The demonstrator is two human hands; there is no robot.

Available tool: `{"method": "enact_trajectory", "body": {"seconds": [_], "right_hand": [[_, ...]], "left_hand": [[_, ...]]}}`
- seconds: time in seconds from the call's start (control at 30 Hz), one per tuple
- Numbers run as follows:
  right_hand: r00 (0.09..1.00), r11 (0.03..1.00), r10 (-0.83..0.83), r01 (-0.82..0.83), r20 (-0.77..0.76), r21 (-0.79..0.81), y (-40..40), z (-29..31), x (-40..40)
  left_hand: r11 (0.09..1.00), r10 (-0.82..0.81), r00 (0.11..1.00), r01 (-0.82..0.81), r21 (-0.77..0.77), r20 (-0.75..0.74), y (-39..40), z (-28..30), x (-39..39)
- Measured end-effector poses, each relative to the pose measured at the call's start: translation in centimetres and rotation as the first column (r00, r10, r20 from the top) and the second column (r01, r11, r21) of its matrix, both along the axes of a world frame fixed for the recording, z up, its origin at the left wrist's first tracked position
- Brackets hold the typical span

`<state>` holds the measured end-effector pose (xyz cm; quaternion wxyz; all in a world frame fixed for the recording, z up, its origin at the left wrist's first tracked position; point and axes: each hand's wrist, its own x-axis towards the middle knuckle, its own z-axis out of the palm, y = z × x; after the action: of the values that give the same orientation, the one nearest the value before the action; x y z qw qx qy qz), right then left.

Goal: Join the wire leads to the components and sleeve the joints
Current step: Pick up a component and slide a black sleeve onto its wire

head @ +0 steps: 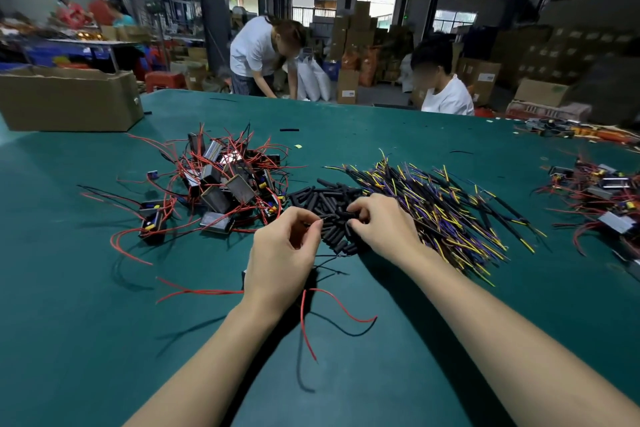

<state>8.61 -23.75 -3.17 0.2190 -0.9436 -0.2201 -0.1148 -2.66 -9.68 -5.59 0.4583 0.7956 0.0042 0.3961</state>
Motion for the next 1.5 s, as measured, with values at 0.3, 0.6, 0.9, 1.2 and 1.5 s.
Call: {"method": "enact_trajectory", "body": {"seconds": [0.3, 0.6, 0.9, 1.2, 1.5], "right_hand": [[0.988, 0.990, 0.078, -0.092, 0.131, 0.105, 0.8, 0.3, 0.1], [0.894, -0.044, 0.385, 0.267, -0.231, 0.963, -1.4, 1.1, -6.3], [0.848, -0.021, 0.444, 0.334, -0.291, 0.942, 0.7, 0.4, -7.5], [0.835, -0.070, 0.459, 0.376, -0.305, 0.924, 1.0, 0.0, -7.5], [0.868, -0.051, 0.421, 0.315, -0.265, 0.948, 0.8, 0.2, -7.7]], "left_hand": [[1.000, 0.028, 0.999, -0.028, -0.013, -0.030, 0.0, 0.1, 0.1], [1.000, 0.028, 0.999, -0.028, -0.011, -0.045, 0.1, 0.2, -0.2], [1.000, 0.009, 1.000, -0.009, 0.021, 0.001, 0.0, 0.6, -0.3], [0.999, 0.015, 1.000, -0.015, 0.033, 0.016, 0.1, 0.7, -0.5], [0.999, 0.021, 1.000, -0.022, 0.042, 0.013, 0.0, 0.8, -0.5]]}}
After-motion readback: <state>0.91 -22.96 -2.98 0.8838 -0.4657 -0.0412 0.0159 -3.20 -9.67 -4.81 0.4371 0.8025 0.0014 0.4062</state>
